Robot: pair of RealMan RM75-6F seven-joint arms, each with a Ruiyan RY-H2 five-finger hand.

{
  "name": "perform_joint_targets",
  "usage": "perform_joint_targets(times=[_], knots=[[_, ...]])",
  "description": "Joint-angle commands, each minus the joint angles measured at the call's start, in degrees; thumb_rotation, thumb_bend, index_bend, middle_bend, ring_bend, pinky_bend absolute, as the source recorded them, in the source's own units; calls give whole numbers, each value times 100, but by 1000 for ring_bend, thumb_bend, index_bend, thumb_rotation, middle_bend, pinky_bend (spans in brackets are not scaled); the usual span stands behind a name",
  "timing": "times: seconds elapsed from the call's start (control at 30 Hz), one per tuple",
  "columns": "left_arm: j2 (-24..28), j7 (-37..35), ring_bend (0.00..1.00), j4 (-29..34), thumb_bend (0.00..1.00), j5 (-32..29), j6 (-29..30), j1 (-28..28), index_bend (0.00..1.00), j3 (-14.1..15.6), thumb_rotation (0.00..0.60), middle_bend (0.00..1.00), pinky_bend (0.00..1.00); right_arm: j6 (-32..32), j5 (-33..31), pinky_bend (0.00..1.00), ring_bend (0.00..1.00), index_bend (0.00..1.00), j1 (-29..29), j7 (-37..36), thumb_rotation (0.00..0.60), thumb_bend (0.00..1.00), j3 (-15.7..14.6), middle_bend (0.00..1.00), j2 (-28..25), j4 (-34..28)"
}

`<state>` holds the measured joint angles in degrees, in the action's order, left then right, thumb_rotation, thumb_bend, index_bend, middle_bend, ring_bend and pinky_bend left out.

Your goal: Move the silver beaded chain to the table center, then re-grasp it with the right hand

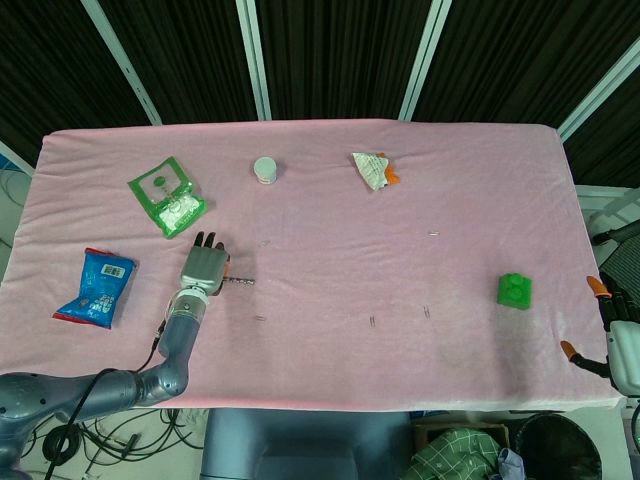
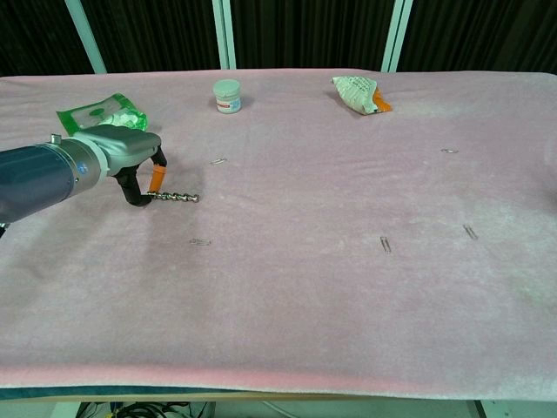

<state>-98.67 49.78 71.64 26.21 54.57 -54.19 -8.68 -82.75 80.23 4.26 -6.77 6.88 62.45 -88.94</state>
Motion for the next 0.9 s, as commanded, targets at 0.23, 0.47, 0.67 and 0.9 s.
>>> perform_joint_targets(times=[0.23,0.47,0.67,0.9], knots=[[26,4,0,35,384,-5,36,13,610,-1,600,254,0,-9,22,224,82,0,2,7,600,136,-5,0,-1,-8],[51,1,0,46,383,-34,16,16,612,-12,600,254,0,-12,22,224,82,0,-1,23,600,136,-8,0,-4,-22],[62,3,0,46,383,-17,20,21,615,3,600,255,0,-4,21,223,82,0,5,21,600,136,-6,0,1,-18],[43,-3,0,30,384,-9,8,14,616,-1,600,255,0,-13,15,224,81,0,0,12,600,136,-1,0,-2,-12]])
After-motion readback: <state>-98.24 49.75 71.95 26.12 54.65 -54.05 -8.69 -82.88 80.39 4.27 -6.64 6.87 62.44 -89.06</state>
